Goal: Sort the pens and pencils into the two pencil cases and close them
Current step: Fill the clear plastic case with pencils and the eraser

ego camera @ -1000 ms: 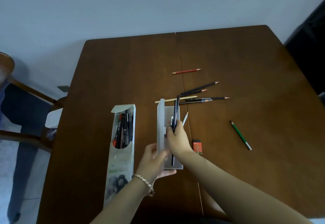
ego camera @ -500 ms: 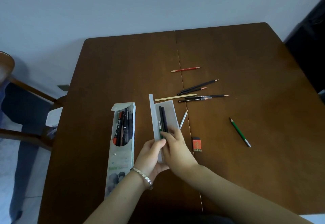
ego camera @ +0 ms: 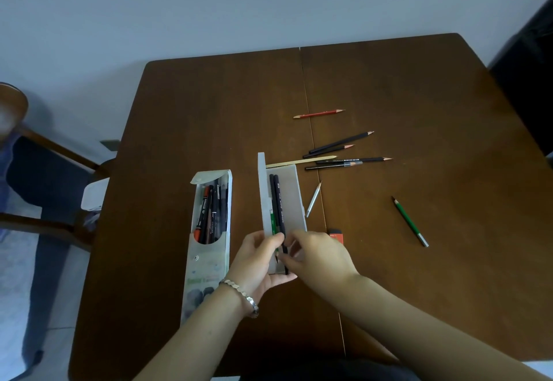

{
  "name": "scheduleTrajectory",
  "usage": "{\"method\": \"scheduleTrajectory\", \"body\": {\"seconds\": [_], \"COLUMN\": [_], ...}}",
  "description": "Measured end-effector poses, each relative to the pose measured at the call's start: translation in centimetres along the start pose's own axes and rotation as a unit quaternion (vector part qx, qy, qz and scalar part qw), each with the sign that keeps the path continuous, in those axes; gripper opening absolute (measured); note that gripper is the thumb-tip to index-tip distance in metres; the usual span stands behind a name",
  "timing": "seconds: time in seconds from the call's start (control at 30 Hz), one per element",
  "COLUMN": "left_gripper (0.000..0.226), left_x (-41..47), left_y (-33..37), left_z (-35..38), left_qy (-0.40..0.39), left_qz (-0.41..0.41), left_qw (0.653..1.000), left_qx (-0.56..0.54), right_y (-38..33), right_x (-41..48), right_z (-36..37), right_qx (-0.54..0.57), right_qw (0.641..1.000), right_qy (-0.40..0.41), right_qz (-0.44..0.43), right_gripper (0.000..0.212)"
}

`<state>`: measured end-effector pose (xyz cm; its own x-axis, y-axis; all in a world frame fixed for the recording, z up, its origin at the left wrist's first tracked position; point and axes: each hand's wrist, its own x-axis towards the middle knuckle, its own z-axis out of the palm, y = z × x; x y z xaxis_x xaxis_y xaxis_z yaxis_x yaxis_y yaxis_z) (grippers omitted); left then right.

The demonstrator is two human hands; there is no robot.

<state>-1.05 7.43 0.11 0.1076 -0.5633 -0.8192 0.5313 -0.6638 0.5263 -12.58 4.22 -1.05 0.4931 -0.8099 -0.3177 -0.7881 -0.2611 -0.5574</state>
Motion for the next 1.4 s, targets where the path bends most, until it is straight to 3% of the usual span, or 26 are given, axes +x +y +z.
{"method": "scheduleTrajectory", "body": {"seconds": [0.13,0.3,0.4,0.5,0.57,0.67,0.77,0.87,0.97,1.17,1.27,1.4], "left_gripper": [0.046,0.041,0.045,0.049,0.052,0.053,0.044,0.045,0.052,0.036,0.026,0.036], "left_x": [0.0,0.6,1.0,1.1,1.1,1.2,1.0,0.8,0.5,-0.2,-0.4,-0.4], "left_y": [-0.5,-0.1,0.0,-0.1,-0.2,-0.6,-0.7,-1.0,-1.1,-1.4,-1.6,-1.2], "left_z": [0.0,-0.7,-1.2,-1.3,-1.3,-1.4,-1.5,-1.1,-0.4,0.9,0.8,0.4], "left_qy": [-0.005,0.013,0.050,0.074,0.081,0.083,0.070,0.053,0.033,0.008,0.003,-0.002], "left_qz": [0.012,0.016,0.018,0.013,0.005,-0.009,-0.024,-0.041,-0.044,-0.050,-0.043,-0.035], "left_qw": [1.000,0.999,0.997,0.994,0.993,0.992,0.992,0.993,0.995,0.996,0.996,0.997], "left_qx": [0.026,0.038,0.064,0.079,0.084,0.093,0.101,0.095,0.085,0.078,0.075,0.069], "right_y": [-0.4,-0.2,2.7,5.9,6.9,7.7,7.3,4.7,2.5,1.6,1.8,2.9], "right_x": [0.6,0.6,1.4,2.2,2.1,2.1,2.3,3.0,4.2,5.8,5.9,4.6], "right_z": [0.3,0.3,0.2,0.5,0.9,1.4,0.7,-1.0,-2.2,-2.5,-2.3,-2.0], "right_qx": [0.021,0.021,0.068,0.031,-0.002,0.002,0.147,0.248,0.218,0.012,0.030,0.043], "right_qw": [0.999,0.995,0.984,0.963,0.956,0.962,0.953,0.945,0.957,0.986,0.989,0.995], "right_qy": [0.025,0.088,0.140,0.046,-0.002,0.004,0.047,0.136,0.156,0.105,0.100,0.082], "right_qz": [0.028,-0.029,0.092,0.262,0.292,0.272,0.260,0.165,0.111,0.130,0.106,0.027], "right_gripper": [0.022,0.023,0.026,0.049,0.055,0.046,0.040,0.040,0.035,0.036,0.038,0.049]}}
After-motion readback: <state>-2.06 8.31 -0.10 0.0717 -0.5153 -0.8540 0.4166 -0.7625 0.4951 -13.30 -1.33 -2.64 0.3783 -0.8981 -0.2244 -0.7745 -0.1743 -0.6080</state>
